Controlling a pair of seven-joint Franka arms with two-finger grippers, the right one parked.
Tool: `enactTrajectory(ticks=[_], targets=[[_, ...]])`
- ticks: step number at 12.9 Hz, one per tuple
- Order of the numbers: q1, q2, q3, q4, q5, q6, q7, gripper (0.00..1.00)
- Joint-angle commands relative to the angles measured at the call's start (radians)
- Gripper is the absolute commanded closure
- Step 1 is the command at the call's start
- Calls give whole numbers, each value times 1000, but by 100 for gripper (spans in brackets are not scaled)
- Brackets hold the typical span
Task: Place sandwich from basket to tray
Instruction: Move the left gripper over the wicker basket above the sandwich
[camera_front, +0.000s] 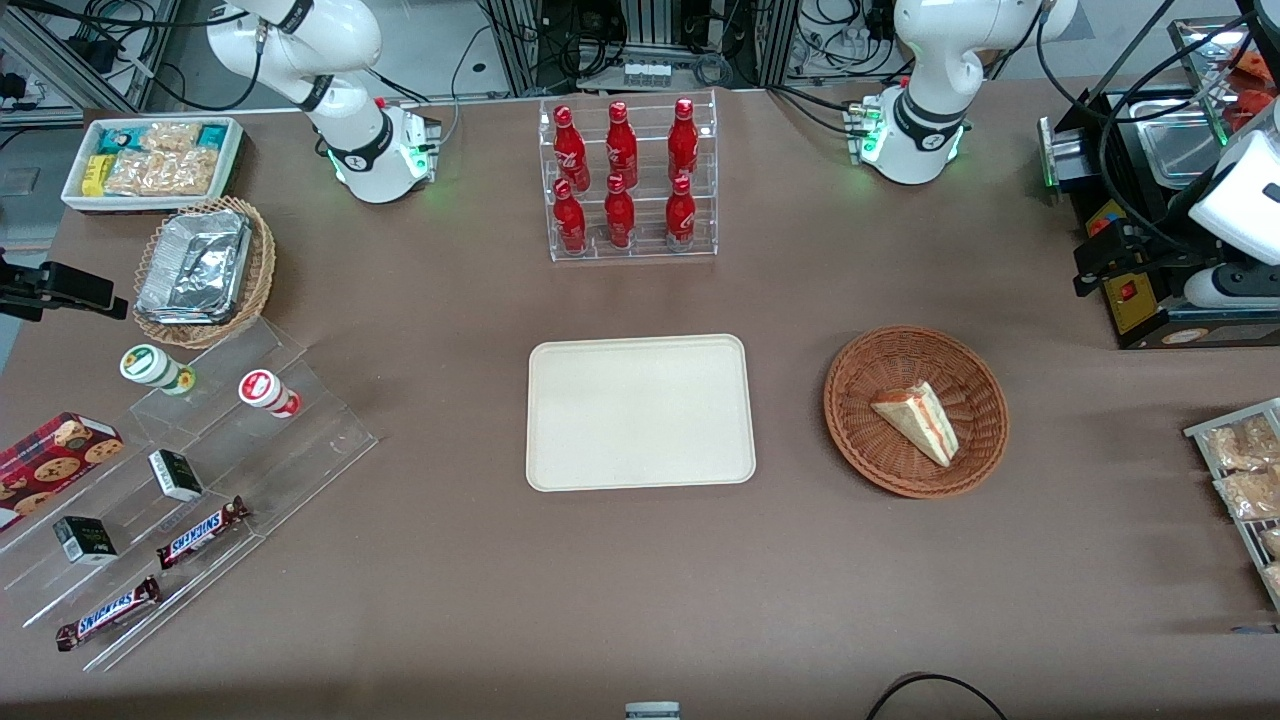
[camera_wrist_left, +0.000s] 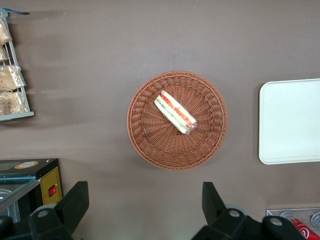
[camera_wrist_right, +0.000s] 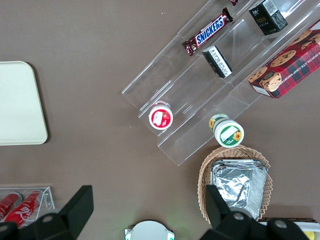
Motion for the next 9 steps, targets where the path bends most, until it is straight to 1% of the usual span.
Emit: enactTrajectory(ticks=[1,3,7,9], targets=[[-10,-11,4,-11,3,-12,-9,0],[-9,10,1,-3,0,15,-25,0],[-22,83,-2,-54,11,101,-91,0],[-24,89,-3,-144,11,204,-162,0]])
